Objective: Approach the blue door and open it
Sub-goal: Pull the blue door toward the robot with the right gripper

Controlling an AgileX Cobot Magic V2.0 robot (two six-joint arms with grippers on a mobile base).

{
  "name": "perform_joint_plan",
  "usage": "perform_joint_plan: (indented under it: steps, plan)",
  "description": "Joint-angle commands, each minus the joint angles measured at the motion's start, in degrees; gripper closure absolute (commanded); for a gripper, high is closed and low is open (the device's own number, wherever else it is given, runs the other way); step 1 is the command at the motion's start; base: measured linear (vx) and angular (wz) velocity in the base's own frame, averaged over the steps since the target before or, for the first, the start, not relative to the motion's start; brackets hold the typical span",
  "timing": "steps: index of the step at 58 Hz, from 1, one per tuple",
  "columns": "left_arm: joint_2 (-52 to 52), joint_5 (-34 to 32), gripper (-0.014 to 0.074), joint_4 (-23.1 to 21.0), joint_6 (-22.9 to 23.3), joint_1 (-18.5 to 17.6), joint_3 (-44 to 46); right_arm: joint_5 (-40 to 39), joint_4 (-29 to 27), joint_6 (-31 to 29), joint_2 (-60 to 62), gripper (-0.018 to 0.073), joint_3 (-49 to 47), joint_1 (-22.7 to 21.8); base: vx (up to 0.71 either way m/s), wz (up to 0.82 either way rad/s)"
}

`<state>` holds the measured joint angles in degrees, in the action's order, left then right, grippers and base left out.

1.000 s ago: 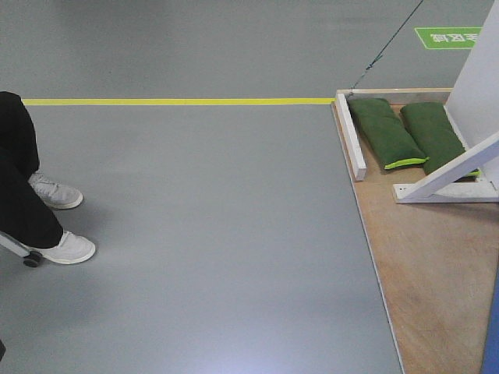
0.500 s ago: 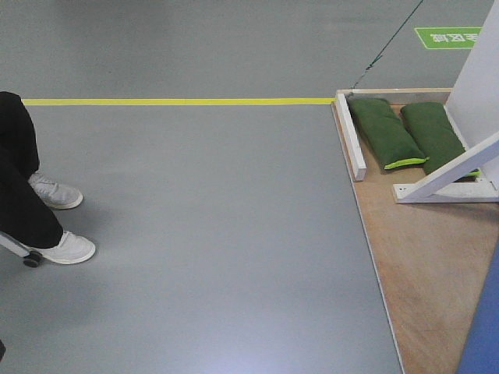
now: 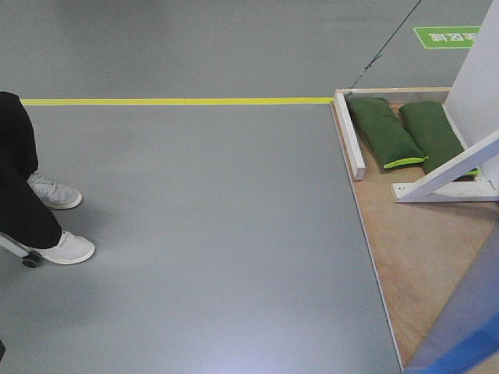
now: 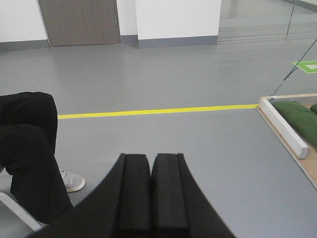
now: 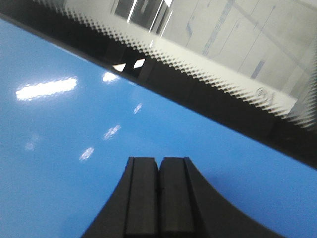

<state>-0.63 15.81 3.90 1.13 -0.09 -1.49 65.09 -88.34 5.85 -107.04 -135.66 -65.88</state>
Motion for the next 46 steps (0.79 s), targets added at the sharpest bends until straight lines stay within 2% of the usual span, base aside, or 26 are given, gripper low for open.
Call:
perform_joint_plan:
  steps: [1,10,11,27,35,46]
  plan:
    - [-0.7,-4.9,0.0524,-0.1,0.4,-0.4,1.5,8.2,-13.6,-0.6,5.0,0.0547,-4.4,3.7,0.00,0.00]
    - [-0.7,-4.9,0.0524,-0.1,0.4,-0.4,1.5,8.2,-13.5,-0.6,5.0,0.0547,-6.3,7.0,0.00,0.00]
    - [-0.7,-4.9,0.0524,-0.1,0.4,-0.4,1.5,8.2,-9.2,-0.7,5.0,0.0547,-8.3,10.8,0.00,0.00]
    - [-0.7,-4.9,0.0524,-0.1,0.4,-0.4,1.5,8.2,8.4,-0.8,5.0,0.0547,-9.9,18.8,0.00,0.00]
    - [-0.7,-4.9,0.0524,-0.1,0.4,-0.4,1.5,8.2,13.8,-0.8,5.0,0.0547,-9.9,22.0,0.00,0.00]
    - [-0.7,-4.9,0.0524,-0.1,0.4,-0.4,1.5,8.1,17.6,-0.8,5.0,0.0547,-9.9,26.3,0.00,0.00]
